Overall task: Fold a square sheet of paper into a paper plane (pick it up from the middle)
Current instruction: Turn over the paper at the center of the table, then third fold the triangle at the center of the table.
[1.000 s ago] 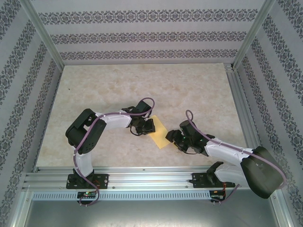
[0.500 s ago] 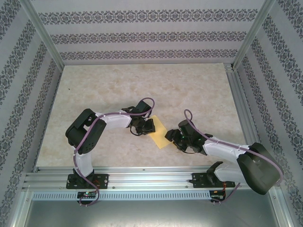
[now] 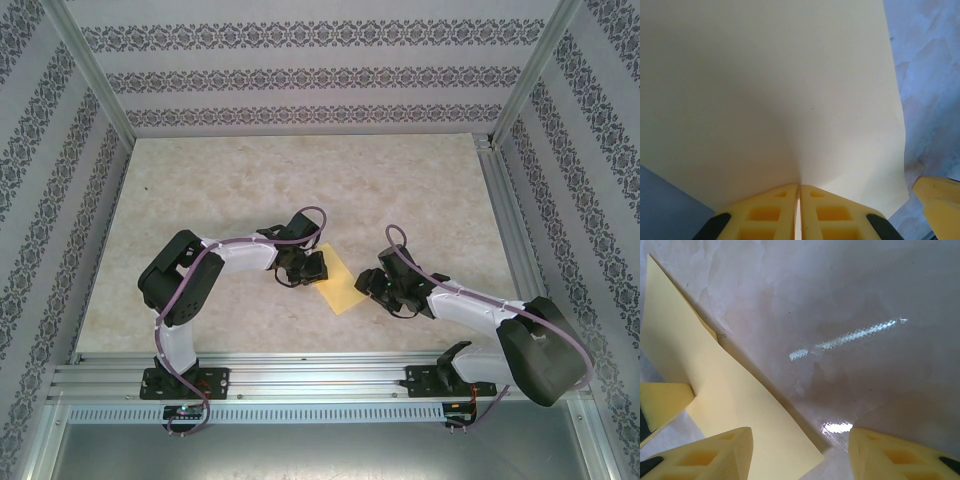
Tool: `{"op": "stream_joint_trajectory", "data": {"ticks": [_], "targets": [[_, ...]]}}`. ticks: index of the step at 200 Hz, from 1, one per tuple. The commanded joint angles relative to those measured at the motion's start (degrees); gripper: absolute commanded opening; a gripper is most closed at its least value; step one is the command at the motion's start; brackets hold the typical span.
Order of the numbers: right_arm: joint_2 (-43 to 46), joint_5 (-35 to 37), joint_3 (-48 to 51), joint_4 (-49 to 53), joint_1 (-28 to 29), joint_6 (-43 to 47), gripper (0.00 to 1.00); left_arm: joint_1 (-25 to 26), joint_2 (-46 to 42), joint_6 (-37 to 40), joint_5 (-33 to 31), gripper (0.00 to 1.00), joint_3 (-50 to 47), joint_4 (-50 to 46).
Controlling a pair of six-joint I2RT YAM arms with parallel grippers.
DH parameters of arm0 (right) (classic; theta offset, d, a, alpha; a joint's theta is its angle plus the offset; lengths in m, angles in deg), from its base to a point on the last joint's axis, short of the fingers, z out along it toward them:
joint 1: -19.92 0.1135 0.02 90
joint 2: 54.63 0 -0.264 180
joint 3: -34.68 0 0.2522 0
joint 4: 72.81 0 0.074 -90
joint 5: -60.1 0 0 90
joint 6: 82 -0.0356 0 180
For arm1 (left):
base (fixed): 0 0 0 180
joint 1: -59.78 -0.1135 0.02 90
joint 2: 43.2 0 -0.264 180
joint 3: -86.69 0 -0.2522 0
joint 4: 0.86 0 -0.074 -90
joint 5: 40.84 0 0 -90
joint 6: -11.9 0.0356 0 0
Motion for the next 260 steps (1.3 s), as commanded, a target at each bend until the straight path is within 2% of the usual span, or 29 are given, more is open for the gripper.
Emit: {"op": "stream_joint_trajectory", "data": {"ticks": [1, 137, 183, 239, 260], "targets": [[-1.4, -3.0, -0.2, -6.2, -0.1, 1.1, 0.52, 0.3, -1.0, 1.1, -0.9, 0.13, -0.8, -1.2], [-2.7, -4.9, -1.6, -6.1, 2.0, 1.2, 0.45, 0.3, -0.8, 1.2, -0.7, 0.13, -0.4, -1.5], [-1.9, -4.1, -2.5, -3.0, 2.0, 1.9, 0.42, 0.3, -0.5, 1.1, -0.7, 0.13, 0.1, -1.7], [-2.2, -4.3, -2.2, -4.2, 1.9, 1.9, 0.43, 0.3, -0.5, 1.2, -0.7, 0.13, 0.4, -1.9], [-0.5, -4.9, -1.3, -7.5, 1.7, 0.3, 0.44, 0.3, -0.6, 1.2, -0.7, 0.13, 0.5, -2.0]]}}
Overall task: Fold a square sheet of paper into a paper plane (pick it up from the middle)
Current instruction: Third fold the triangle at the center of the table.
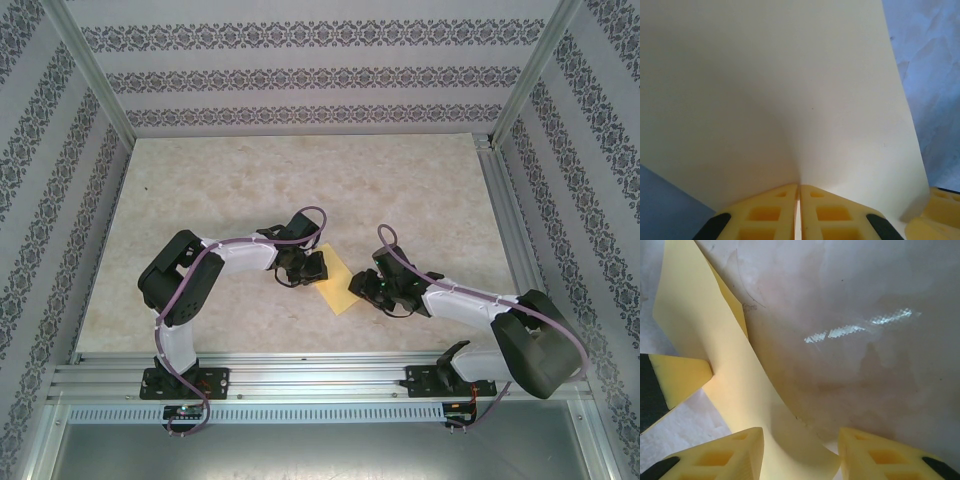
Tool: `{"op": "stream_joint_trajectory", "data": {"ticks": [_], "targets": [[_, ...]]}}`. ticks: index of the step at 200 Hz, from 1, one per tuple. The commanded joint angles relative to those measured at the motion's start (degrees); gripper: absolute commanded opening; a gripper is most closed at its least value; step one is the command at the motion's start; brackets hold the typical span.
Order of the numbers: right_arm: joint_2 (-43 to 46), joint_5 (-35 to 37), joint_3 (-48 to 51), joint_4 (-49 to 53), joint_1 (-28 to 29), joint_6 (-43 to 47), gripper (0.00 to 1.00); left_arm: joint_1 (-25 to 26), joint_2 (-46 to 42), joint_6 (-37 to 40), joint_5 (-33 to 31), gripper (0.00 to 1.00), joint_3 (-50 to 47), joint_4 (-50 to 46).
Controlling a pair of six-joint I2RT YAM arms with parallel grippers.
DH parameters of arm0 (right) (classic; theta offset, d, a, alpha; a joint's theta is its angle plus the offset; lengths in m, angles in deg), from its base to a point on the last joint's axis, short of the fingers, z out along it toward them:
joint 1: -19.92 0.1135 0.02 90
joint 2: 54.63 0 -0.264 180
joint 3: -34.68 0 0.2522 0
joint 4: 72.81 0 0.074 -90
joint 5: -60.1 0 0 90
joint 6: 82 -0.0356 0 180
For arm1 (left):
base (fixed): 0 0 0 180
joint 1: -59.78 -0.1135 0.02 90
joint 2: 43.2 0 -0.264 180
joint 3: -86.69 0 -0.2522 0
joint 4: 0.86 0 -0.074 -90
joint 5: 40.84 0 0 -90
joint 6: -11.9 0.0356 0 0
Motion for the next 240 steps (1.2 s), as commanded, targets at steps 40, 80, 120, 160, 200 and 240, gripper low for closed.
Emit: {"op": "stream_joint_trajectory", "data": {"ticks": [40, 80, 120, 160, 200, 240], "targets": [[3.4, 0.2, -0.8, -3.8, -0.1, 0.2, 0.38, 0.3, -0.5, 0.9, -0.5, 0.13, 0.8, -2.0], [4.9, -1.2, 0.2, -6.0, 0.1, 0.1, 0.44, 0.3, -1.1, -0.4, 0.8, 0.14, 0.6, -0.7], [7.2, -2.3, 2.1, -9.5, -0.1, -2.7, 0.41, 0.3, -3.0, -2.4, 2.4, 0.19, 0.4, 1.0], [4.6, -5.8, 2.9, -14.7, -0.7, -4.6, 0.41, 0.3, -6.6, -3.9, 2.6, 0.23, -1.0, 2.0], [3.0, -7.6, 3.5, -19.4, -0.6, -5.6, 0.43, 0.2, -8.8, -8.7, 5.0, 0.36, -4.9, 8.2], [0.9, -9.1, 4.0, -20.6, -0.4, -5.2, 0.44, 0.2, -6.3, -15.4, 7.8, 0.49, -5.7, 15.2]]}}
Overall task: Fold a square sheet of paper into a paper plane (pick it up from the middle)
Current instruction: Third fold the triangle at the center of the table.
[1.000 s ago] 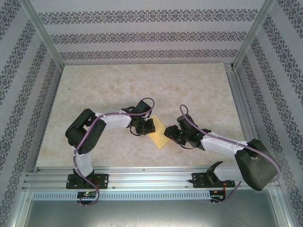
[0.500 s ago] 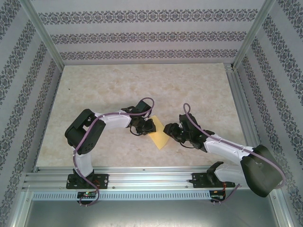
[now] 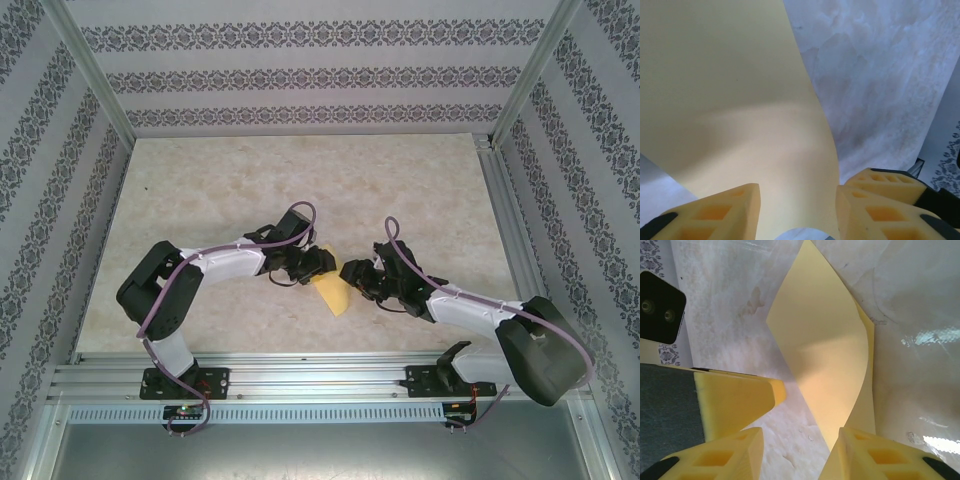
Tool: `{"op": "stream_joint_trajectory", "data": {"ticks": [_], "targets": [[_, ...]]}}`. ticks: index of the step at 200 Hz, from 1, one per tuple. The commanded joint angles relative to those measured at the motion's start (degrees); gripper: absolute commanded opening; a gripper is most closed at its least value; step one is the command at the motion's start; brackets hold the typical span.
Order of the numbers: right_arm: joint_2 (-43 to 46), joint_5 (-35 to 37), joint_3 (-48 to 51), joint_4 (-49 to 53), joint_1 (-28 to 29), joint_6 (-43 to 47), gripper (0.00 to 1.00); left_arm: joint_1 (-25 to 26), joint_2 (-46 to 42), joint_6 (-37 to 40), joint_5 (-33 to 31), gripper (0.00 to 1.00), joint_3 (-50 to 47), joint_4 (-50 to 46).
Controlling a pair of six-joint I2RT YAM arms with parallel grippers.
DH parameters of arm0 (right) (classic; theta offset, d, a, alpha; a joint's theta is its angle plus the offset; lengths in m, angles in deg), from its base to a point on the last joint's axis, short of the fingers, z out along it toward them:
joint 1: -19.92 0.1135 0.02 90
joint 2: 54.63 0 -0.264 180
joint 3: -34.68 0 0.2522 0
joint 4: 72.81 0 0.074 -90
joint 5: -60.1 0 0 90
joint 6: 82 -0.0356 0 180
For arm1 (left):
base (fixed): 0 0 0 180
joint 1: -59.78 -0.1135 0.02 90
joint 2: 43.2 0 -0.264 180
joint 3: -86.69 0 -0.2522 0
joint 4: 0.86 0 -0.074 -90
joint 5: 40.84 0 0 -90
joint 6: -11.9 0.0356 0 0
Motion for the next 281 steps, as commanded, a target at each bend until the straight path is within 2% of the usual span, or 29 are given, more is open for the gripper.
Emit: {"op": "stream_joint_trajectory", "data": {"ticks": [1, 35, 102, 165, 223, 281], "targets": [[-1.3, -1.7, 0.8, -3.2, 0.0, -0.4, 0.44, 0.2, 1.7, -5.9, 2.7, 0.49, -0.7, 7.5], [-2.1, -1.9, 1.4, -3.9, 0.1, -0.4, 0.45, 0.3, 4.3, -10.4, 4.0, 0.49, -1.9, 13.3], [0.6, -1.1, 3.4, -1.7, 0.0, -0.1, 0.47, 0.5, 6.9, -9.0, 5.5, 0.45, 1.1, 10.1], [-0.5, -3.7, 3.4, -4.9, 0.7, -0.8, 0.48, 0.8, 8.3, -8.3, 5.4, 0.46, 1.6, 8.9], [0.5, -1.9, 4.3, -5.4, 3.5, -1.9, 0.47, 0.8, 9.1, -8.0, 6.4, 0.51, 1.4, 9.4], [-2.7, -1.2, 1.8, -9.0, 4.7, -2.0, 0.48, 0.8, 9.5, -8.1, 7.6, 0.52, 1.1, 9.6]]}}
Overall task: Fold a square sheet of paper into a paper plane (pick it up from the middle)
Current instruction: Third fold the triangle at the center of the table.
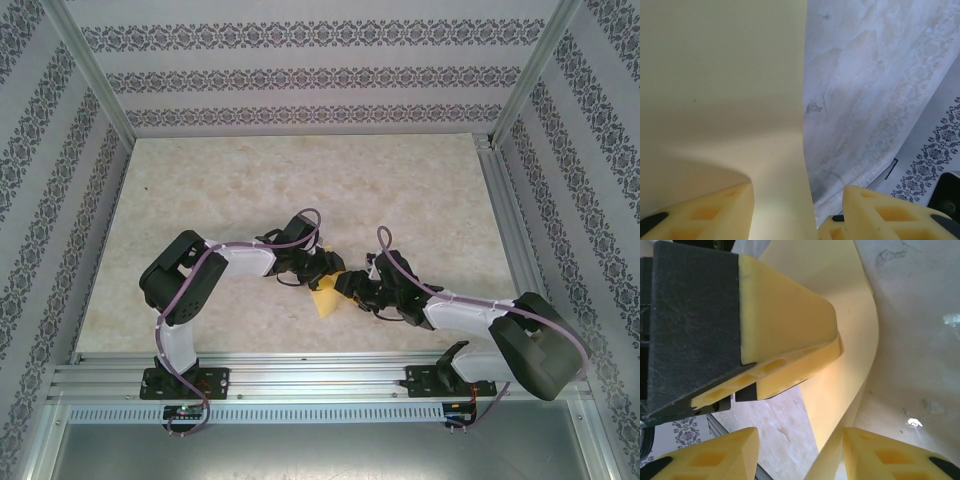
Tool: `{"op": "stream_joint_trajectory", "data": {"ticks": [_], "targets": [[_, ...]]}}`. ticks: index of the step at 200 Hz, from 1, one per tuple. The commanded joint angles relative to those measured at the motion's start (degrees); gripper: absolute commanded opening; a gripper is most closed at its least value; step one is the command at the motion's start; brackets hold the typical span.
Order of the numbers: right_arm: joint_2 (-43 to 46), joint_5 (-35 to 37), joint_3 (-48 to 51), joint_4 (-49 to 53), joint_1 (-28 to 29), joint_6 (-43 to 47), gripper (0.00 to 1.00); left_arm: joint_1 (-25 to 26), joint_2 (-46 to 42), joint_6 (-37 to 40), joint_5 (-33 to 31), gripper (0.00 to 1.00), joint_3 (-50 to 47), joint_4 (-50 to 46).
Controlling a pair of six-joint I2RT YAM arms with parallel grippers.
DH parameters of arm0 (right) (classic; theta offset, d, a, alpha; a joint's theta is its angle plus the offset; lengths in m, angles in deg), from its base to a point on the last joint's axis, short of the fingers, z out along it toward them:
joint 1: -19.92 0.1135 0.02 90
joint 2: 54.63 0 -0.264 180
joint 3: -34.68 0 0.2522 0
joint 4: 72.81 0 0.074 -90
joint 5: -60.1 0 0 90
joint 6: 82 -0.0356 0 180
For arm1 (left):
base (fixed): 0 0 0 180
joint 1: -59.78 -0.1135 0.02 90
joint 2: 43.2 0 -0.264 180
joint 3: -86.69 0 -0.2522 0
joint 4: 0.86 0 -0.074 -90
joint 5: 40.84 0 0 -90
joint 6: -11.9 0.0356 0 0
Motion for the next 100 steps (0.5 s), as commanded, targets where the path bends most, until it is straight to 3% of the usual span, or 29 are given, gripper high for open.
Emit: {"op": "stream_joint_trajectory", "data": {"ticks": [1, 36, 70, 100], "targets": [[-1.0, 1.4, -1.7, -3.5, 0.8, -0.4, 0.48, 0.8, 1.1, 0.5, 1.3, 0.52, 0.5, 0.7], [-2.3, 1.6, -2.4, -3.3, 0.8, -0.2, 0.48, 0.8, 0.6, 1.3, 2.5, 0.51, 0.3, 0.2], [-2.8, 2.2, -2.1, -3.7, 0.8, -0.3, 0.48, 0.6, -0.6, 3.9, 2.3, 0.36, 0.8, -3.4], [-2.8, 2.7, -2.2, -3.6, 0.8, -0.2, 0.48, 0.6, -0.9, 6.8, 2.9, 0.33, 2.2, -6.5]]}}
